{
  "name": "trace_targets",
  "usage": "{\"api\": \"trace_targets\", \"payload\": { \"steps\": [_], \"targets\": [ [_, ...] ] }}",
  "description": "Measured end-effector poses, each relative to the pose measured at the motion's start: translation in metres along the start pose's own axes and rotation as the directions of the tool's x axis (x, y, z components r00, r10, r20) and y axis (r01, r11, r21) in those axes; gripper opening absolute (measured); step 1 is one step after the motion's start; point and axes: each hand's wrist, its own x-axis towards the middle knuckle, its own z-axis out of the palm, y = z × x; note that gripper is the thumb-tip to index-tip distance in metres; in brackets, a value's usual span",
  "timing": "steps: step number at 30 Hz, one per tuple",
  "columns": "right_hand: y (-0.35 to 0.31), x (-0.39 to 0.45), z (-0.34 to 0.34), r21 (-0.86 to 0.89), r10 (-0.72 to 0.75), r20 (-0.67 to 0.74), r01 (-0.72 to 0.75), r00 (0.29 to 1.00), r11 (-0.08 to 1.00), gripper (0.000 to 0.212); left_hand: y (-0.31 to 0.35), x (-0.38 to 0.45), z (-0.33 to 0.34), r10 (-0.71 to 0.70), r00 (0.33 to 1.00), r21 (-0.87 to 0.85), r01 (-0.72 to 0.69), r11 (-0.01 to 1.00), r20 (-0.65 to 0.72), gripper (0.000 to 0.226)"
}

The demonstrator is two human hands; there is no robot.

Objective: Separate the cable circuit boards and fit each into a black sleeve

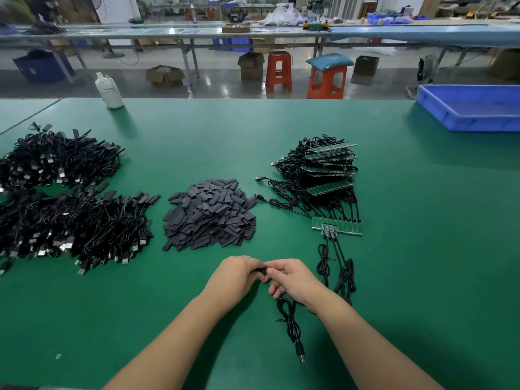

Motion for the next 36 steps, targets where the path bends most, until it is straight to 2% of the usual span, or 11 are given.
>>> {"api": "trace_targets", "payload": {
  "steps": [5, 8, 15, 21, 26, 28, 30, 32, 33, 35, 36],
  "targets": [
    [-0.003, -0.001, 0.0, 0.024, 0.027, 0.054, -0.028, 0.998, 0.999, 0.034, 0.0, -0.004, 0.001, -0.04, 0.997, -0.08, 0.035, 0.996, -0.063, 0.021],
    [-0.004, -0.001, 0.0, 0.02, 0.025, 0.062, -0.027, 0.998, 0.999, 0.036, 0.002, -0.002, 0.001, -0.057, 0.998, -0.074, 0.055, 0.996, -0.025, 0.025],
    [-0.003, -0.001, 0.001, 0.025, 0.022, 0.042, -0.023, 0.999, 0.999, 0.039, 0.011, 0.007, 0.009, -0.017, 0.996, 0.158, 0.002, 0.988, 0.092, 0.027],
    [-0.003, -0.002, 0.001, 0.032, 0.016, 0.051, -0.018, 0.999, 0.999, 0.04, 0.016, 0.008, 0.01, 0.026, 0.984, 0.391, -0.095, 0.916, 0.176, 0.025],
    [-0.004, -0.002, 0.001, 0.023, -0.002, 0.047, 0.001, 0.999, 1.0, 0.038, 0.014, 0.005, 0.012, 0.042, 0.978, 0.406, -0.123, 0.905, 0.204, 0.033],
    [-0.004, -0.003, 0.003, 0.009, -0.014, 0.033, 0.013, 0.999, 1.0, 0.039, 0.012, 0.003, 0.014, 0.073, 0.985, 0.353, -0.124, 0.927, 0.155, 0.045],
    [-0.004, -0.004, 0.006, 0.005, -0.013, 0.022, 0.013, 1.0, 1.0, 0.037, 0.013, 0.0, 0.016, 0.036, 0.999, 0.217, -0.036, 0.976, 0.003, 0.053],
    [-0.005, -0.005, 0.006, 0.055, -0.002, -0.009, 0.002, 1.0, 0.998, 0.034, 0.019, -0.004, 0.018, -0.138, 0.972, -0.033, 0.135, 0.99, -0.19, 0.053],
    [-0.007, -0.005, 0.006, 0.107, 0.006, -0.043, -0.002, 0.999, 0.994, 0.032, 0.022, -0.006, 0.02, -0.273, 0.925, -0.209, 0.221, 0.953, -0.263, 0.049],
    [-0.012, -0.004, 0.004, 0.285, 0.026, -0.128, 0.011, 0.991, 0.959, 0.026, 0.029, -0.008, 0.023, -0.485, 0.83, -0.468, 0.324, 0.822, -0.276, 0.036],
    [-0.015, -0.004, 0.004, 0.404, 0.032, -0.162, 0.037, 0.986, 0.914, 0.024, 0.032, -0.009, 0.023, -0.514, 0.827, -0.503, 0.352, 0.79, -0.229, 0.03]
  ]
}}
